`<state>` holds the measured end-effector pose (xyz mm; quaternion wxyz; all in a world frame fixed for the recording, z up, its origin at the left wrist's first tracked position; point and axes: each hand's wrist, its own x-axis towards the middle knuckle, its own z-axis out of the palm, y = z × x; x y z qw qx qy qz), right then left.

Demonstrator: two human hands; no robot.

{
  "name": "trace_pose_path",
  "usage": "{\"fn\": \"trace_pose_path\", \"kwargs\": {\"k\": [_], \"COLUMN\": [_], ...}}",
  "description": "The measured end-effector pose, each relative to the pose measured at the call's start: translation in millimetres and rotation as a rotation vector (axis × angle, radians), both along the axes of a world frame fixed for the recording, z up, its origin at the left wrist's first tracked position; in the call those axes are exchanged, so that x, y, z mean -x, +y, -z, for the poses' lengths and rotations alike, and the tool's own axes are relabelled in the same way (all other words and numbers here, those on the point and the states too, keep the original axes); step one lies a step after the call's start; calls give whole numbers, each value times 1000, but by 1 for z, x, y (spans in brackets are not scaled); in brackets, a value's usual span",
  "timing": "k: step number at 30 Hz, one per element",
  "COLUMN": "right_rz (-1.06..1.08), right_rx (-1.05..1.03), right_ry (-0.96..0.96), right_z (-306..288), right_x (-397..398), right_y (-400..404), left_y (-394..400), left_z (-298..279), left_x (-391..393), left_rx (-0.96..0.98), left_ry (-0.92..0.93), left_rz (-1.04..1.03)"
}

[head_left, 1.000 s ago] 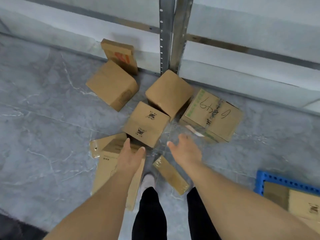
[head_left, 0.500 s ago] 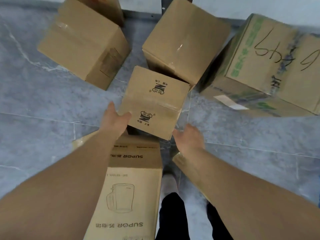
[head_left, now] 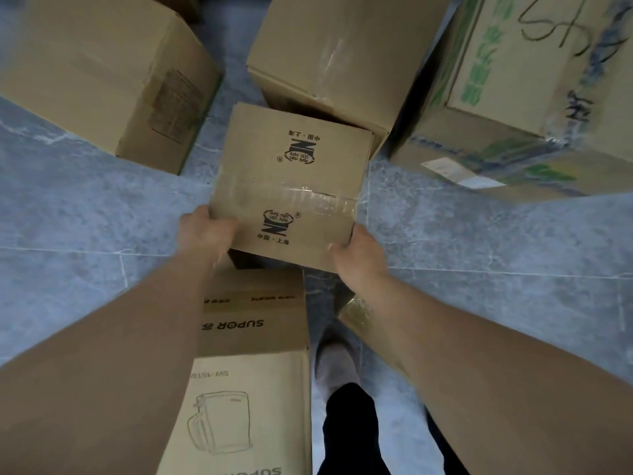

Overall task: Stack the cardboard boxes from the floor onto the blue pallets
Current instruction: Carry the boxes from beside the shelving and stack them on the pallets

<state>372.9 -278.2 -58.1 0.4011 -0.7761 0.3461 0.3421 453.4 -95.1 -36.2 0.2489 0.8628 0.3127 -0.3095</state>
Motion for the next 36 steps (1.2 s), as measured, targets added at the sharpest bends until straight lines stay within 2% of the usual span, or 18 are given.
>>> {"fn": "trace_pose_path", "kwargs": {"k": [6, 14, 23, 30, 36], "right_rz": [88, 6, 22, 282, 562], "right_rx": [-63, -89, -94, -24, 120], "right_ry": [-11, -69, -147, -317, -316], "right_z": [-81, -226, -376, -461, -522], "right_x": [2, 16, 74, 146, 237], "right_y": [-40, -101, -159, -194, -227], "left_y": [-32, -71, -124, -173, -230], "left_z": [-81, -212, -362, -442, -493], "left_x": [11, 57, 118, 157, 200], "left_rx": [75, 146, 247, 421, 532], "left_ry": [-12, -85, -110, -218, -227], "left_rz": [-41, -113, -94, 110, 351]}}
